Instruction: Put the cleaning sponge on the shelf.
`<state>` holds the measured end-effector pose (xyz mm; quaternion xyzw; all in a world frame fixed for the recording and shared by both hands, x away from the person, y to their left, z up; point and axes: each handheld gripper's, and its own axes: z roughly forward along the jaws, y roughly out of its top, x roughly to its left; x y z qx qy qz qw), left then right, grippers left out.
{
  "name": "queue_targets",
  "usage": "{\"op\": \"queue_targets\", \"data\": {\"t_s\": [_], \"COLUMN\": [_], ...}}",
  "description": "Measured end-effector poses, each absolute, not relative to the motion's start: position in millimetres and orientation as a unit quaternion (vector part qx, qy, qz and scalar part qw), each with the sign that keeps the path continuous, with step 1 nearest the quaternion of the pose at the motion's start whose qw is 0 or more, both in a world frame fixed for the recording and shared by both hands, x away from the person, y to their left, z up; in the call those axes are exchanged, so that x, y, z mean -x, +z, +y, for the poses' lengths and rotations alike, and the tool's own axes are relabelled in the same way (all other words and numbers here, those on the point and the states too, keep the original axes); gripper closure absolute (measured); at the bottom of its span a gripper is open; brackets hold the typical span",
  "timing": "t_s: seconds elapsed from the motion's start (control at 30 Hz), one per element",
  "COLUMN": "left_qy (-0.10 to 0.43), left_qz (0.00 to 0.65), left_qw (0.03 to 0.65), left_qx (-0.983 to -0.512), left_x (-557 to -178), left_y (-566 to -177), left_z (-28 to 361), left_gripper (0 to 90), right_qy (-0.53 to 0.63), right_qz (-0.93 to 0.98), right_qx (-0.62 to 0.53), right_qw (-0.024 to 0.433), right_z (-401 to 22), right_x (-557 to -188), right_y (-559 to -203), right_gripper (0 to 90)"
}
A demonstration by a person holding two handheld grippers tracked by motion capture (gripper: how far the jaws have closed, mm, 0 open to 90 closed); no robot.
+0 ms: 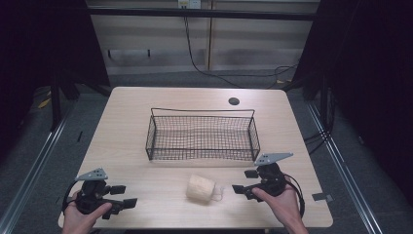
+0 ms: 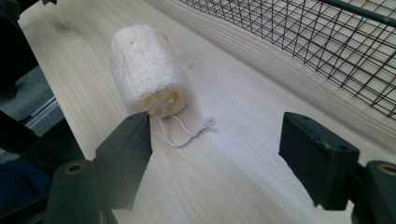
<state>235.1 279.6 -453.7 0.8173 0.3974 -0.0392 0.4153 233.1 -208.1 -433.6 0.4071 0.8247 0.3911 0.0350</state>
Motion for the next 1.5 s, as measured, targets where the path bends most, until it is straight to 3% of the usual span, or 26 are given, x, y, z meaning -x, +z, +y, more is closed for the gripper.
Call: {"op": "queue_targets", "data": {"t_s": [0.33,0.6,0.8,1.5], "left_qy": [-0.040,-0.043,-0.046,-0.046], "left_qz": [0.395,0.395,0.394,0.393], "left_qw": [0.411,0.408,0.406,0.402], "left_qx": [-0.821,-0.822,-0.823,-0.825], "left_x": [-234.8,-234.9,-234.4,-235.1], "left_y": [-454.2,-455.3,-455.6,-456.0], "left_z": [278.5,277.2,277.4,276.8], "left_gripper": [22.5,21.6,21.6,21.6], "right_qy": [0.347,0.331,0.298,0.205], "right_qz": [0.862,0.879,0.900,0.944], "right_qx": [-0.370,-0.342,-0.319,-0.255], "right_qw": [0.013,-0.004,0.010,-0.033], "right_z": [-184.7,-167.0,-151.8,-92.1], "right_x": [-244.1,-251.6,-259.3,-280.7], "right_y": [-425.0,-419.4,-414.3,-418.2], "right_gripper": [19.1,22.7,22.1,22.1]}}
